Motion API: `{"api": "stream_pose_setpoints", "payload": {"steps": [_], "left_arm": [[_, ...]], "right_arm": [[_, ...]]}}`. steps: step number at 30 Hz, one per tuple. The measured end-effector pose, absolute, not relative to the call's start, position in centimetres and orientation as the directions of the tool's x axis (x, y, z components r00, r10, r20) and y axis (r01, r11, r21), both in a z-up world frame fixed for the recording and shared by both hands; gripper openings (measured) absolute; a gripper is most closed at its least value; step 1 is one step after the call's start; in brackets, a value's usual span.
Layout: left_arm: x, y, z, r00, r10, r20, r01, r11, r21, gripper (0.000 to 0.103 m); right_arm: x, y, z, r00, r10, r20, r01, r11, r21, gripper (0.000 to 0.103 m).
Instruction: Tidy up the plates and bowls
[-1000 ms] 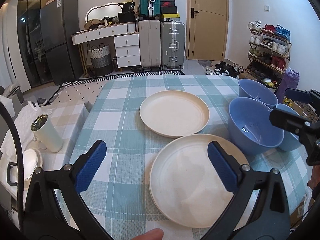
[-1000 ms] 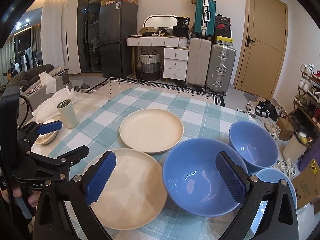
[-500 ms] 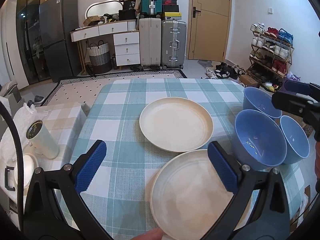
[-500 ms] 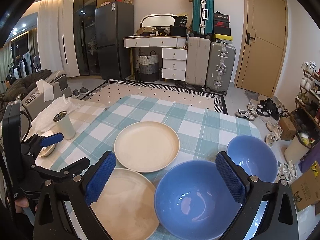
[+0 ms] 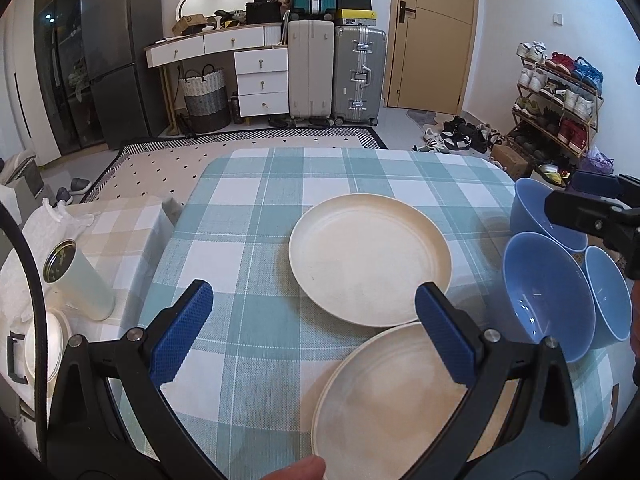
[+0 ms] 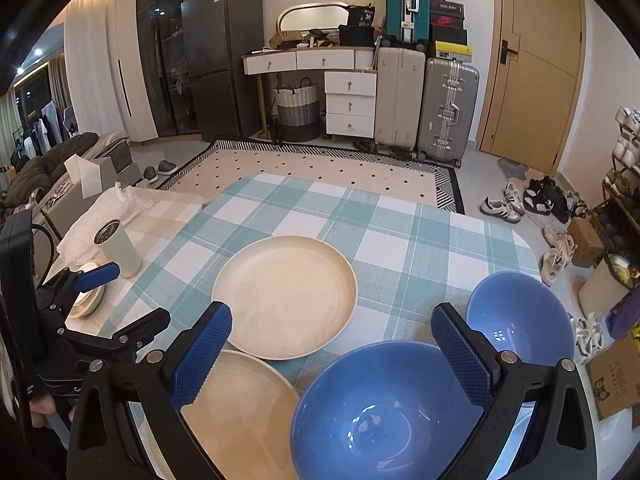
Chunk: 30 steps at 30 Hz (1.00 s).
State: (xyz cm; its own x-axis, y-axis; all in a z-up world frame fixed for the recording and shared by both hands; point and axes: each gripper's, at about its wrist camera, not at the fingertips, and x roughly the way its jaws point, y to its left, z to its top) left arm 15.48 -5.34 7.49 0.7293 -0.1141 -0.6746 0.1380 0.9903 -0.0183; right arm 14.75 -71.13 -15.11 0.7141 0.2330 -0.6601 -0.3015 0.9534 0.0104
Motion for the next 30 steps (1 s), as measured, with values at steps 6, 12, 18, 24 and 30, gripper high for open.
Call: {"api": "stream_pose_setpoints", "payload": {"steps": [6,12,18,24,30], "left_arm": [[18.0,-5.7,6.4,0.709,-0.112,-0.696,0.139,0.99,-0.017,0.101],[20.1,-5.9,5.0,0.686,-0.113,-0.719,0.139,0.99,-0.023,0.101],[22.0,-5.6,3.3,0.659,-0.106,-0.744,0.124,0.992,-0.032,0.101],[23.4,-5.5,2.1,0.646,-0.099,-0.757,0.118,0.993,-0.029,0.101],[24.6,-5.2,1.0,0.628,-0.104,-0.772,0.109,0.993,-0.045,0.101]], "right_arm": [[17.7,-71.3,-16.4,0.679,0.23,-0.697,-0.292,0.956,0.031,0.102],[20.6,-71.5,-18.5,0.625,0.227,-0.747,-0.286,0.957,0.052,0.102],[23.0,-71.0,-20.5,0.574,0.225,-0.787,-0.296,0.953,0.057,0.102],[24.9,-70.2,-22.3,0.531,0.223,-0.818,-0.324,0.945,0.047,0.101],[26.0,-69.7,-23.6,0.501,0.211,-0.84,-0.333,0.942,0.038,0.099]]}}
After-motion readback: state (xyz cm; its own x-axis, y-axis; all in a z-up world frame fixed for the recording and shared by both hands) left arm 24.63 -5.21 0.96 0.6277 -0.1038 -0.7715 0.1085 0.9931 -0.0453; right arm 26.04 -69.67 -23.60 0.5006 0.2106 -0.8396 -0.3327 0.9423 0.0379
